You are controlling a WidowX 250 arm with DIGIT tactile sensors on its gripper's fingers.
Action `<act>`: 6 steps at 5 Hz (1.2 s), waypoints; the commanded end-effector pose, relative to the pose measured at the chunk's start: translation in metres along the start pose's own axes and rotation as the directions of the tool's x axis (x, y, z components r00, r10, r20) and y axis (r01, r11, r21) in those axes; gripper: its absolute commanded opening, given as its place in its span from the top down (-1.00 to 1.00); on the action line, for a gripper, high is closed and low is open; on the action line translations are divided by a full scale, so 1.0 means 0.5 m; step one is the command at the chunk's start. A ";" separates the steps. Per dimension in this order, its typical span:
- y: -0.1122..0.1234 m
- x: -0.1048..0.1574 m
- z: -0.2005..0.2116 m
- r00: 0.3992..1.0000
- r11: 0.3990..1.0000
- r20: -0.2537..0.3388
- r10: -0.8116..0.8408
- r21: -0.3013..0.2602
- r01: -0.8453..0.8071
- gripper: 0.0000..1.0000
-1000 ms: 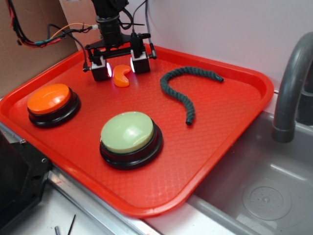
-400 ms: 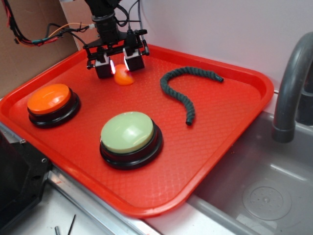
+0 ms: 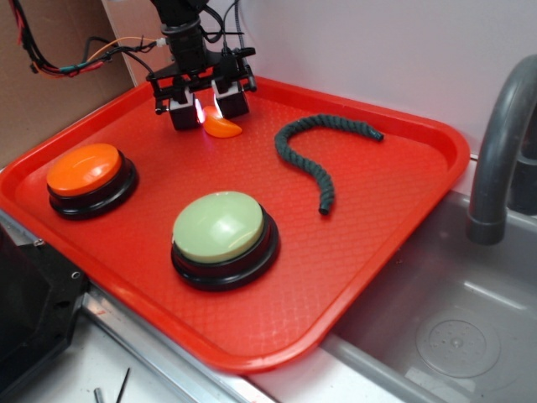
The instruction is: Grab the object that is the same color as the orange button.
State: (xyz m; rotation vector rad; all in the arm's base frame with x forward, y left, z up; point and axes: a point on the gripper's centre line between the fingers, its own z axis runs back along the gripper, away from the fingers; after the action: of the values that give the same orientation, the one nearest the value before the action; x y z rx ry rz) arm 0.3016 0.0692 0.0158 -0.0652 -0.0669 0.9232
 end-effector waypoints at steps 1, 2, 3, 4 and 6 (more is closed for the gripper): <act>0.012 -0.013 0.004 1.000 1.000 0.015 -0.021 -0.004 0.021 1.00; 0.007 -0.018 0.018 0.999 1.000 0.028 -0.023 -0.004 0.023 1.00; 0.003 -0.012 0.041 0.999 1.000 0.033 -0.009 -0.029 0.010 1.00; 0.001 -0.009 0.058 0.999 0.999 0.043 0.002 -0.037 0.000 1.00; -0.004 -0.016 0.121 0.998 0.996 0.067 0.015 -0.086 -0.010 1.00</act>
State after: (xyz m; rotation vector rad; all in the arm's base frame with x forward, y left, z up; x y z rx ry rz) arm 0.2883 0.0543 0.0585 -0.0946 -0.0913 0.9367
